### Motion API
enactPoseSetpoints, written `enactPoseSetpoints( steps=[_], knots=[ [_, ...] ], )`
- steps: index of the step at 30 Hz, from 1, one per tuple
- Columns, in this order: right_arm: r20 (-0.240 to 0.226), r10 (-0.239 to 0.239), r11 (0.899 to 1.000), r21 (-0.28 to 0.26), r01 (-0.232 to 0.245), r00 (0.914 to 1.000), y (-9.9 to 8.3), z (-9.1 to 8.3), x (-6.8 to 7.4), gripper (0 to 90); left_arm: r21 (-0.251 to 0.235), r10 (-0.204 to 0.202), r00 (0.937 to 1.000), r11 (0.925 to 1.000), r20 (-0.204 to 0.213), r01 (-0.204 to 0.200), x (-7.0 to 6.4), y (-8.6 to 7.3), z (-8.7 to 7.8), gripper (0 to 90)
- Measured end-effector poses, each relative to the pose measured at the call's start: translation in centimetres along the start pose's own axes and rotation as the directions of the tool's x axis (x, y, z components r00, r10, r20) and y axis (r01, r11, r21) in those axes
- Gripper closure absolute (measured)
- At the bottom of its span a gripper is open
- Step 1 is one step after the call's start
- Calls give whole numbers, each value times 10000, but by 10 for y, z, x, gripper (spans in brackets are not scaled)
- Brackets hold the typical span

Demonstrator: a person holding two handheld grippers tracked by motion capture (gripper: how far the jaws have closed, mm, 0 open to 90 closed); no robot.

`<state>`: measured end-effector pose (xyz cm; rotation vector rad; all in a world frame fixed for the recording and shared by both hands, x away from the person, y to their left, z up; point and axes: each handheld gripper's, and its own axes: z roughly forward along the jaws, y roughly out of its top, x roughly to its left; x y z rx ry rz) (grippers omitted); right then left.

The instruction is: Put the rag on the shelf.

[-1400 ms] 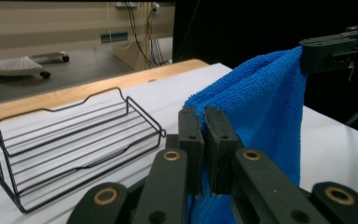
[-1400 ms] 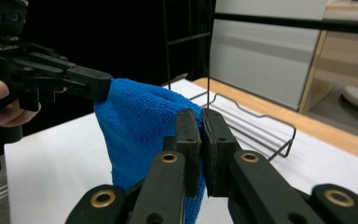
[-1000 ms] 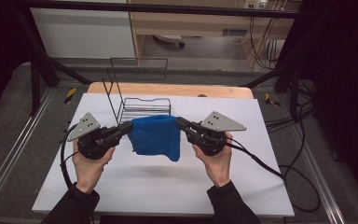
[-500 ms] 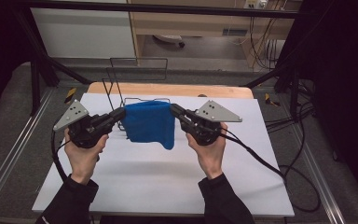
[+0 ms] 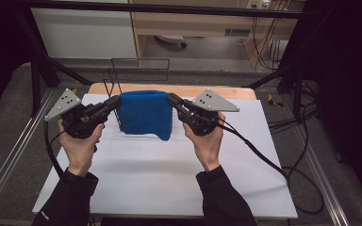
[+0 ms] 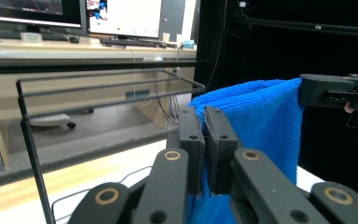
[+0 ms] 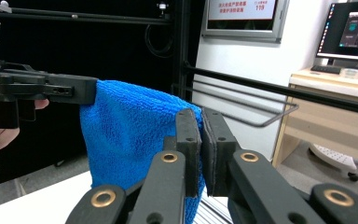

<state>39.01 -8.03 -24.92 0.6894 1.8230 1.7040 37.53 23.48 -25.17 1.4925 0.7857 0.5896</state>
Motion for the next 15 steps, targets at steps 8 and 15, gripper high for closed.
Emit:
enactPoseSetpoints(
  steps=[8,15],
  knots=[
    [166,-253,9993,-256,257,9995,17,5,0,868,-446,49,9999,9990,-105,-53,2,15,1,865],
    [285,-366,9983,-441,378,9989,31,9,-2,868,-764,60,9998,9970,-209,-76,5,28,3,865]
  ],
)
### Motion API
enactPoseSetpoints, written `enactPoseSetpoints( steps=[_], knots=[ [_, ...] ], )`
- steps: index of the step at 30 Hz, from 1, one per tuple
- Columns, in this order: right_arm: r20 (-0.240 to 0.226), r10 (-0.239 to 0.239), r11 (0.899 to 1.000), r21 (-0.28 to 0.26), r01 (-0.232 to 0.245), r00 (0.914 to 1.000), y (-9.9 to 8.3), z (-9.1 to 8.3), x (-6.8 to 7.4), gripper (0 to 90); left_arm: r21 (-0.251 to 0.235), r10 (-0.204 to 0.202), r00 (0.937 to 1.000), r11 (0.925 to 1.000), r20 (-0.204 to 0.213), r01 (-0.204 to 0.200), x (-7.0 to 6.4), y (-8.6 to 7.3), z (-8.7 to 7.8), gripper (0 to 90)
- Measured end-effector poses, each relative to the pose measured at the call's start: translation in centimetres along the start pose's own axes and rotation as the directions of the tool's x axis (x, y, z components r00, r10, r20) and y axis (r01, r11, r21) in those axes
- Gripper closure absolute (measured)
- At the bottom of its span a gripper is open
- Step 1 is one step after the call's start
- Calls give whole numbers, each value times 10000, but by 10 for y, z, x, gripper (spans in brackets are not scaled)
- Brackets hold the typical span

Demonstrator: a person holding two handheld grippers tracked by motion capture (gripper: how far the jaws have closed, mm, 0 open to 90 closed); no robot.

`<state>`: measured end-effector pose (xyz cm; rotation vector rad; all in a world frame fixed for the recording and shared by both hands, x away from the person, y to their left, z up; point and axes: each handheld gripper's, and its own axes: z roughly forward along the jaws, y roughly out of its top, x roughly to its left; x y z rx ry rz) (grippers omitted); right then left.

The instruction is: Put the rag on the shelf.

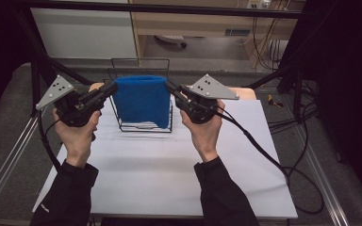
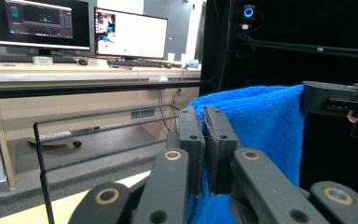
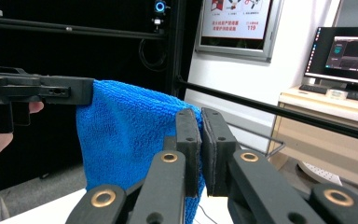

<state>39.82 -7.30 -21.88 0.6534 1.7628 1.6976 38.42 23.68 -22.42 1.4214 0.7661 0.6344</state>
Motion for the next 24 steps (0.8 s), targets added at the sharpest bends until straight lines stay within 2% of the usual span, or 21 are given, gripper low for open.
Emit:
enactPoseSetpoints(
  steps=[5,12,24],
  knots=[
    [68,-37,9999,-150,38,10000,11,5,-2,868,-150,60,9999,9999,-85,-61,2,9,2,866],
    [179,-325,9991,-264,330,9993,24,14,-3,868,-340,74,9997,9994,-238,-82,9,23,5,866],
    [292,-375,9980,-501,389,9989,44,29,-8,868,-618,73,9989,9980,-463,-102,16,45,12,866]
  ],
)
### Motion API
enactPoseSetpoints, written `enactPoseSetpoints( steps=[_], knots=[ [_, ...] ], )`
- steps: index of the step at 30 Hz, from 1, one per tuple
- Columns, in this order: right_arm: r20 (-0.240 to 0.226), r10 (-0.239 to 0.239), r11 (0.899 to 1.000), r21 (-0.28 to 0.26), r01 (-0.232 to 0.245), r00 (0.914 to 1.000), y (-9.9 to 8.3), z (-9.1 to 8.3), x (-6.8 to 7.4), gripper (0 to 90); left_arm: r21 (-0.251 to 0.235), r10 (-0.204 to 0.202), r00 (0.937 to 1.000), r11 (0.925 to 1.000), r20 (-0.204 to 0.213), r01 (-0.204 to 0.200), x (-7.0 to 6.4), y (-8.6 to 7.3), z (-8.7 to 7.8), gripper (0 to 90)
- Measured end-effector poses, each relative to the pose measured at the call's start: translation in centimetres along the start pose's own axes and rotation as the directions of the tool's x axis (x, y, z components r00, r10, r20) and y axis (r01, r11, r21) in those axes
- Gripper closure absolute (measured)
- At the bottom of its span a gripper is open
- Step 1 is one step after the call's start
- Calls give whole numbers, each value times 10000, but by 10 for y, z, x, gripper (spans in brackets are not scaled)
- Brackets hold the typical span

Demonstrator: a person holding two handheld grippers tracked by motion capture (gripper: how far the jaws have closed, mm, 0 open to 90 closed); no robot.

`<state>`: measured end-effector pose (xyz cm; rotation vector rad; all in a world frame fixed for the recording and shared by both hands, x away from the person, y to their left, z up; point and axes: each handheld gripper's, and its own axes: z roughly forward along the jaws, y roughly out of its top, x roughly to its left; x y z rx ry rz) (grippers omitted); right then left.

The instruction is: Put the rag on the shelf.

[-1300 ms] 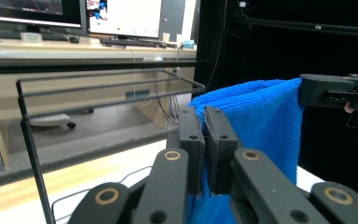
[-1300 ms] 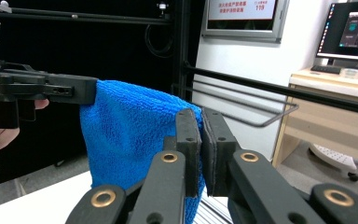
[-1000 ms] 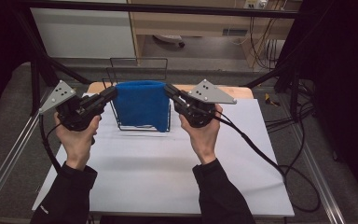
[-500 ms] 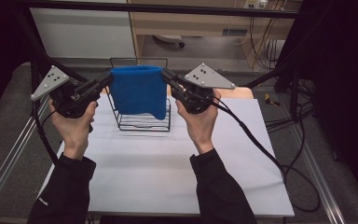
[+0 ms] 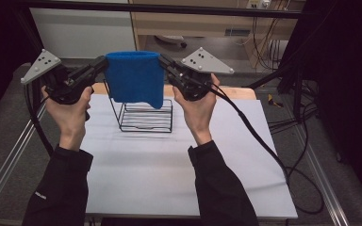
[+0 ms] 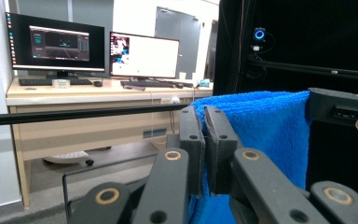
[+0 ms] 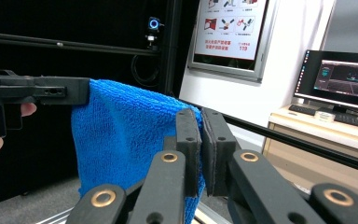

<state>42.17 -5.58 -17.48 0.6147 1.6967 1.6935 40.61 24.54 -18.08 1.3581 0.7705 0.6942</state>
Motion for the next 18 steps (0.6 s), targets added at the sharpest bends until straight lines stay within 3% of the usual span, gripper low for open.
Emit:
enactPoseSetpoints(
  steps=[18],
  knots=[
    [313,123,9999,-81,-120,9994,17,25,-19,868,-128,15,9996,9999,-297,-19,11,22,23,865]
  ],
)
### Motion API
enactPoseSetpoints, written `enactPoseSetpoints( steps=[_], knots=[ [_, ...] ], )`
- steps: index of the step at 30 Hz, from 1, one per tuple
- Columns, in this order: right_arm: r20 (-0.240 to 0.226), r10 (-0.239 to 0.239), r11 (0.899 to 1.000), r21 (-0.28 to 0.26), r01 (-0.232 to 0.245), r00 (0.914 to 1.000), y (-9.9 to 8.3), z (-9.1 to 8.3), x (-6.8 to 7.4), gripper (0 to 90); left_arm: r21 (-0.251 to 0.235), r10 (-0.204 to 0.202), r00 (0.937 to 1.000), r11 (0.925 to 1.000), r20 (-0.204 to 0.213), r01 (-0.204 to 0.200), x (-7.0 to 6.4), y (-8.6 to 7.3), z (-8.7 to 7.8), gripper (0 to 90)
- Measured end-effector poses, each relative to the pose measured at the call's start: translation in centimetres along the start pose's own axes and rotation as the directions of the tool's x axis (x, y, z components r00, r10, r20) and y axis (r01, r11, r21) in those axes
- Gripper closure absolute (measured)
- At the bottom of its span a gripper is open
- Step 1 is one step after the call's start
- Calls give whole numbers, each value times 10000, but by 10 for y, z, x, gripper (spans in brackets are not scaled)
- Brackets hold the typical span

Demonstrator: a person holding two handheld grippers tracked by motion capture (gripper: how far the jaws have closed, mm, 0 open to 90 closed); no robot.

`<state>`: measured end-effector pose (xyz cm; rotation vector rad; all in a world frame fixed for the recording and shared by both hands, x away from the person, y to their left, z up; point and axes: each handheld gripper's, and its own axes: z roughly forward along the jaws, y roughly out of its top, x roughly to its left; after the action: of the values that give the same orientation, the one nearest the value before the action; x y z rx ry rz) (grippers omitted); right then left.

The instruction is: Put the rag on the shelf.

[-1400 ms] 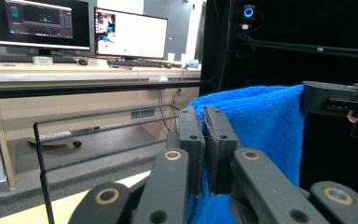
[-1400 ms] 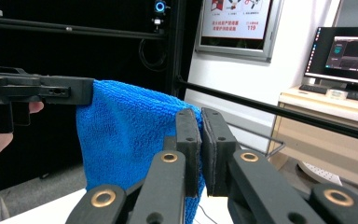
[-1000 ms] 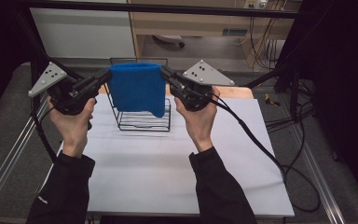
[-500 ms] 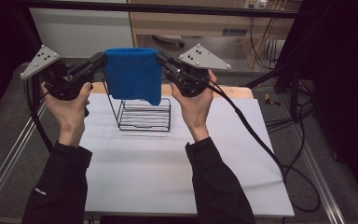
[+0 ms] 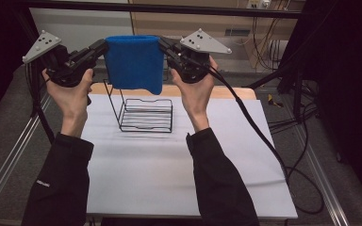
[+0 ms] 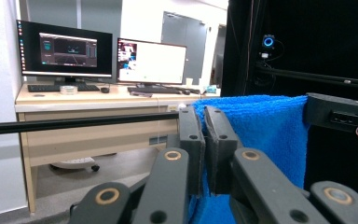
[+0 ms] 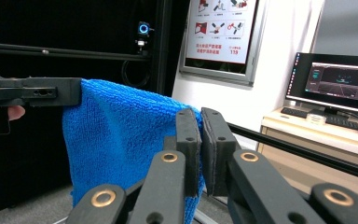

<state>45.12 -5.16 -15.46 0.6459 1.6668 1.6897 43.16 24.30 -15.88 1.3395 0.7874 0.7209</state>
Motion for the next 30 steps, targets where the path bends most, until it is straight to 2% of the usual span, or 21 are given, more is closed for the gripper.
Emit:
enactPoseSetpoints(
  steps=[11,17,23,27,30],
  knots=[
    [188,-45,10000,-6,45,9998,6,16,-5,868,-66,-176,9997,9998,-162,175,11,4,13,866],
    [330,-6,9999,106,2,9995,8,26,-14,868,-142,-212,9996,9997,-198,209,16,5,25,866],
    [425,-199,9994,274,187,9989,8,35,-21,868,-140,-426,9989,9990,-205,423,22,3,35,865],
    [524,-217,9990,408,195,9984,5,41,-26,867,-108,-198,9993,9998,-323,195,24,0,41,865],
    [523,-296,9984,499,270,9982,2,46,-29,867,-83,-174,9991,9998,-386,171,28,-3,45,865]
  ],
)
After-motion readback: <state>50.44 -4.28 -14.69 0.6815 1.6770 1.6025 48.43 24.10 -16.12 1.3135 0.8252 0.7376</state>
